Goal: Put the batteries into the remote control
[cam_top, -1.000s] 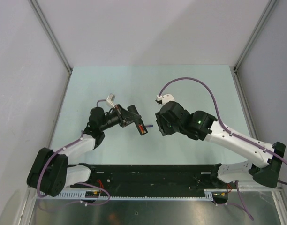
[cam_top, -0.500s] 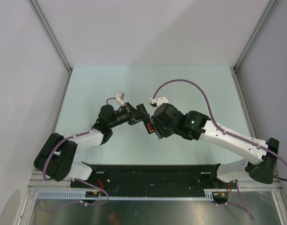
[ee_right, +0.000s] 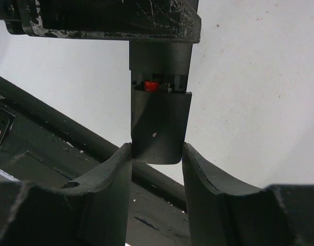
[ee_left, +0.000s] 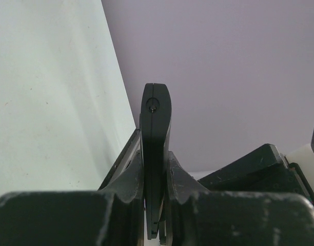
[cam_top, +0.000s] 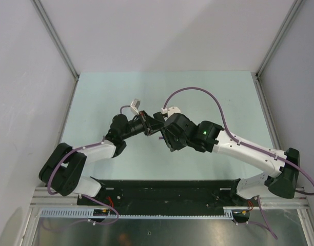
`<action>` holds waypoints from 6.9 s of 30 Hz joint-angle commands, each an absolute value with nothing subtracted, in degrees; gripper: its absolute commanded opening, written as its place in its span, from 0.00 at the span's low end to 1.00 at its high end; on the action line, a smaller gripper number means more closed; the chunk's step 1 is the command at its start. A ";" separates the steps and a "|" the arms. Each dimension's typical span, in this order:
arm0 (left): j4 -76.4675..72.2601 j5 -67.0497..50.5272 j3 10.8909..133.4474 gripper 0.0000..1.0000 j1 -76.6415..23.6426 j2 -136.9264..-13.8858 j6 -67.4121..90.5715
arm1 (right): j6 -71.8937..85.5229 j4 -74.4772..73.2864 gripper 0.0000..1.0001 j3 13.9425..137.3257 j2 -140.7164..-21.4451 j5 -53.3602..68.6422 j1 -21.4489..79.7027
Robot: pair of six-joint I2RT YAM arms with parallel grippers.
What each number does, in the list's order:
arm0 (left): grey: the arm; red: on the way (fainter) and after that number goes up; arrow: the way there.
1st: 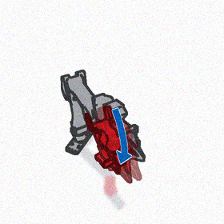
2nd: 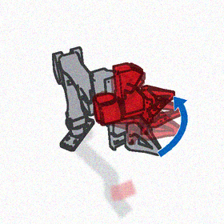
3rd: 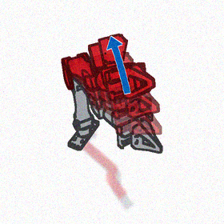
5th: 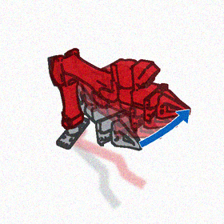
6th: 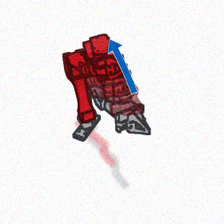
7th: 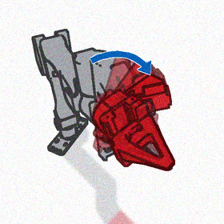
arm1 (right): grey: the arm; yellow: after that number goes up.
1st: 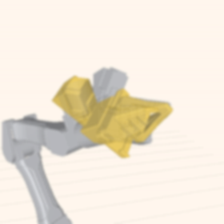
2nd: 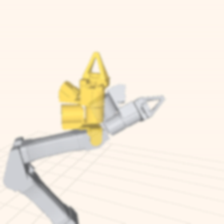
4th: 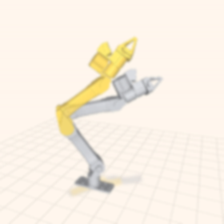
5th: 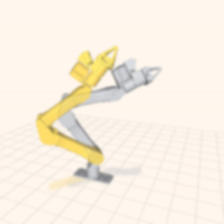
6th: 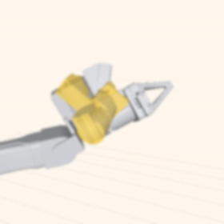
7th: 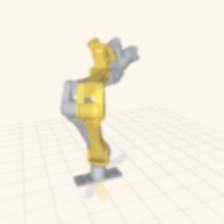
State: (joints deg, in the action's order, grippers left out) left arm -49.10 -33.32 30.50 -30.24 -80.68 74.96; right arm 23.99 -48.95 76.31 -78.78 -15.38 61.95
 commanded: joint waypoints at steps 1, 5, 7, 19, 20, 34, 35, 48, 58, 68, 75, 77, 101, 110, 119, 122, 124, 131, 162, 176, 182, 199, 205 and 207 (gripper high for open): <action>-53.17 -33.22 32.61 0.00 -31.11 -80.68 76.38 | 24.61 -47.37 0.20 78.40 -79.01 -15.47 62.31; -53.70 -33.31 32.17 0.00 -31.38 -80.68 77.08 | 24.52 -47.20 0.21 78.40 -79.28 -15.73 62.31; -54.05 -33.31 31.99 0.00 -31.46 -80.60 77.43 | 24.35 -47.55 0.21 78.40 -79.54 -15.82 62.32; -55.02 -33.31 31.38 0.00 -31.90 -82.09 77.52 | 23.47 -49.22 0.21 78.75 -79.63 -16.52 61.88; -55.19 -33.40 31.38 0.00 -31.99 -82.35 77.52 | 23.38 -49.31 0.21 78.84 -79.63 -16.61 61.96; -55.99 -33.40 31.29 0.00 -32.43 -82.88 77.96 | 23.03 -50.98 0.26 79.81 -80.68 -17.49 61.88; -56.07 -33.49 31.46 0.00 -32.52 -82.88 78.05 | 23.20 -51.06 0.27 79.89 -80.60 -17.49 61.88; -56.34 -33.49 31.38 0.00 -32.43 -83.14 78.05 | 23.47 -51.06 0.48 80.24 -80.15 -18.46 61.88; -56.69 -33.40 31.46 0.00 -32.43 -83.67 78.13 | 23.73 -51.33 0.60 80.68 -79.72 -19.16 61.88; -56.78 -33.22 31.38 0.00 -32.52 -83.94 78.13 | 24.17 -50.45 0.68 81.39 -78.40 -19.25 62.05; -56.95 -33.22 31.46 0.00 -32.69 -84.11 78.22 | 25.40 -46.76 0.76 81.39 -74.01 -16.01 60.47; -56.95 -33.31 31.38 0.00 -32.70 -84.11 78.31 | 26.45 -46.32 0.77 81.21 -72.87 -15.30 58.72; -58.80 -39.29 32.43 0.00 -32.26 -80.33 82.62 | 44.38 -4.14 0.78 48.87 -61.96 43.06 30.06; -58.80 -38.58 32.34 0.00 -32.26 -79.19 83.14 | 42.72 -4.48 0.77 46.85 -63.28 44.47 30.41; -58.80 -38.41 32.43 0.00 -32.26 -79.10 83.41 | 43.59 -2.46 0.71 46.23 -65.39 44.03 32.43; -58.89 -38.41 32.43 0.00 -32.26 -79.01 83.41 | 43.59 -2.20 0.67 46.23 -66.27 44.56 32.52; -58.89 -38.50 32.61 0.00 -32.26 -79.01 83.50 | 43.51 -2.11 0.65 46.14 -66.62 44.65 32.69; -58.80 -38.76 32.70 0.00 -32.34 -78.66 83.67 | 43.24 -1.85 0.51 45.88 -67.59 44.74 32.78; -58.80 -40.17 31.20 0.00 -35.59 -75.59 84.20 | 46.75 2.99 0.12 45.35 -70.40 43.95 31.99; -58.80 -40.08 29.36 0.00 -38.76 -73.83 84.29 | 49.92 7.91 0.12 45.26 -71.72 44.38 29.18; -58.80 -40.43 28.39 0.00 -39.11 -72.69 84.46 | 50.19 8.88 0.12 45.53 -72.25 45.18 28.48; -58.80 -42.27 28.57 0.00 -43.24 -72.25 84.02 | 49.57 8.44 0.13 48.34 -74.09 45.53 27.95; -58.80 -42.19 28.04 0.00 -44.82 -71.63 83.94 | 49.57 8.88 0.13 49.39 -75.06 45.18 27.69; -58.80 -42.01 27.86 0.00 -45.35 -71.46 83.85 | 49.57 8.96 0.13 49.74 -75.41 45.00 27.60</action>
